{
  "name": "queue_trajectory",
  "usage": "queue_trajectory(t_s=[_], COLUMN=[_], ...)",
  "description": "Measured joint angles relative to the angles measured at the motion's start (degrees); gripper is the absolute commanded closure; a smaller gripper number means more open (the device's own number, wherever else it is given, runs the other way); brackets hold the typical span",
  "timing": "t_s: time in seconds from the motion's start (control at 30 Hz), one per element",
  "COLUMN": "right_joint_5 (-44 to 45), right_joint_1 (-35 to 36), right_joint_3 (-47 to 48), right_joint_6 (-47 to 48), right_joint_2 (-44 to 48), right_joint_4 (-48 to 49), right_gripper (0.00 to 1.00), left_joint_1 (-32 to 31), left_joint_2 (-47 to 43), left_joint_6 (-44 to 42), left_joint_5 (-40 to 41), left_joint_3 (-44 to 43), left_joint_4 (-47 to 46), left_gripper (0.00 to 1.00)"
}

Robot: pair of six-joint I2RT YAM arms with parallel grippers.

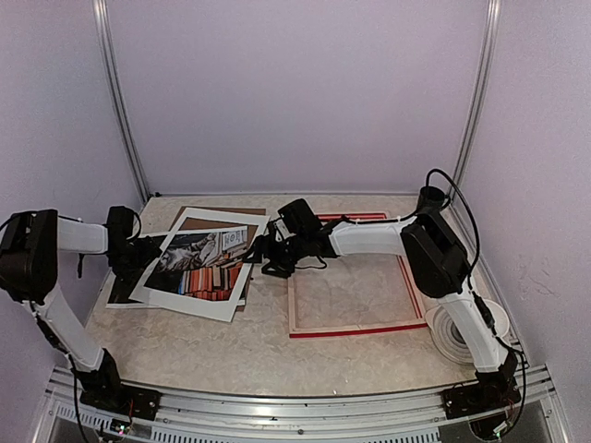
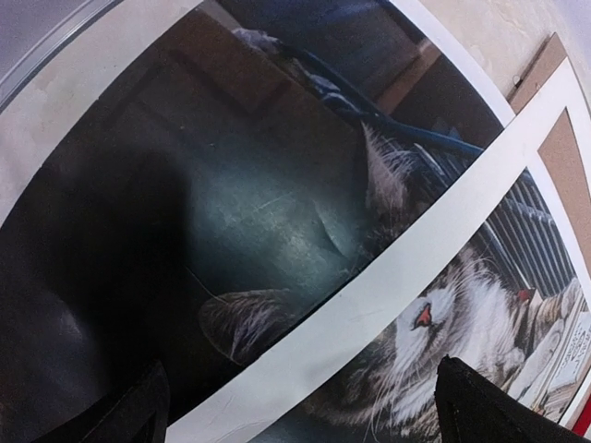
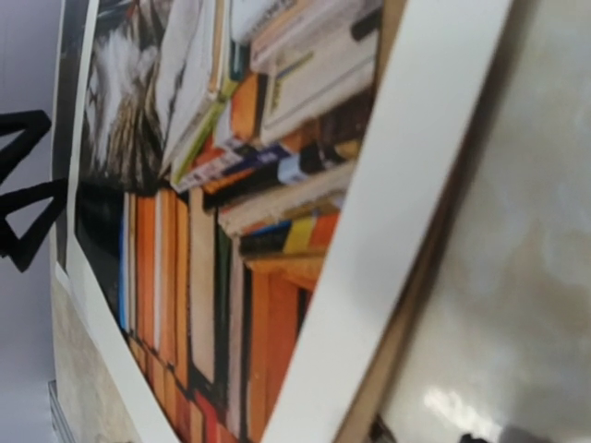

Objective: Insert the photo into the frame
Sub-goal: Adjust the mat board with the photo.

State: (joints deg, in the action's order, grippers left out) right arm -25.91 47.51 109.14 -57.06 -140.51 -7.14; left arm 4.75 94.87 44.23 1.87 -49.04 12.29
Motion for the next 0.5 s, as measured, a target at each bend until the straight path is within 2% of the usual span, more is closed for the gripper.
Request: queue_trajectory(t_s=[0.23, 0.5], right_joint_5=[0.3, 1.4], right_joint_1=[0.0, 0.0], right_joint_3=[4.1, 5.5], right_joint_6=[0.0, -1.1], right_joint_2=[-2.5, -3.7], right_joint_4=[-1.0, -1.7], right_gripper=[0.23, 0.22], left_joint_1=[-0.5, -4.7], left_joint_2=[-0.9, -2.3], left_joint_6=[-0.2, 0.6], left_joint_5=[-1.6, -1.2], left_joint_3=[2.0, 4.4], left_joint_4=[-2.9, -5.5], left_gripper=[0.01, 0.01])
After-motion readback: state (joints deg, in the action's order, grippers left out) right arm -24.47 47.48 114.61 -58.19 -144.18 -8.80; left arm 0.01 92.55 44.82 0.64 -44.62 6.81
